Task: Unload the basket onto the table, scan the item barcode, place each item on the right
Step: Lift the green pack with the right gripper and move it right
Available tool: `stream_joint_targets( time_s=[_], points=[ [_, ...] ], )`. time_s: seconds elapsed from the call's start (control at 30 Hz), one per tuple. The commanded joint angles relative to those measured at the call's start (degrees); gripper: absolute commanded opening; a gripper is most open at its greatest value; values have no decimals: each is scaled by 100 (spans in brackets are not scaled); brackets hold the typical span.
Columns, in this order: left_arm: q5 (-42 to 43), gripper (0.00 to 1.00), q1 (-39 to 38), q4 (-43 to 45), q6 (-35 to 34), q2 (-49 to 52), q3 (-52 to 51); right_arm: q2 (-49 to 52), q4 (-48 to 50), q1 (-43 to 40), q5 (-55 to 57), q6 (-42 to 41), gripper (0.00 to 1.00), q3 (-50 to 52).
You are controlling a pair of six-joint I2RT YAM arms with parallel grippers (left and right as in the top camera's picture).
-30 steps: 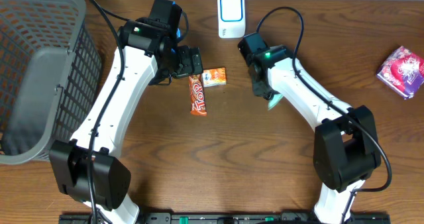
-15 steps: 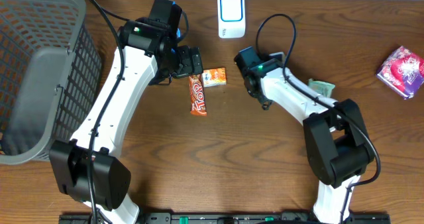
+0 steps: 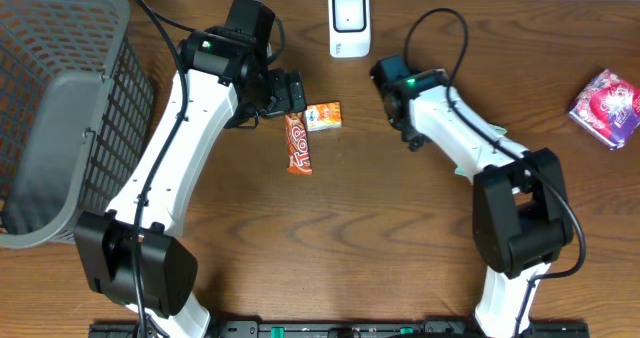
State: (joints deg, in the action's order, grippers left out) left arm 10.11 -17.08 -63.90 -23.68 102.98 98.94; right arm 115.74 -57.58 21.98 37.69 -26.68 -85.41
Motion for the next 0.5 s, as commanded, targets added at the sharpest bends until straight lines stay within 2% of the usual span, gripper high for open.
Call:
stream_joint_targets(
  time_s=[0.0, 0.27, 0.47],
  points=[
    [-74, 98, 9, -13, 94, 44, -42, 35, 13, -299, 92, 33, 59, 205],
    [-74, 98, 9, -13, 94, 44, -42, 42, 671, -946, -103, 61, 59, 861],
    [-74, 98, 9, -13, 94, 44, -42, 42, 1257, -1226, -739, 369, 52, 1311]
  ],
)
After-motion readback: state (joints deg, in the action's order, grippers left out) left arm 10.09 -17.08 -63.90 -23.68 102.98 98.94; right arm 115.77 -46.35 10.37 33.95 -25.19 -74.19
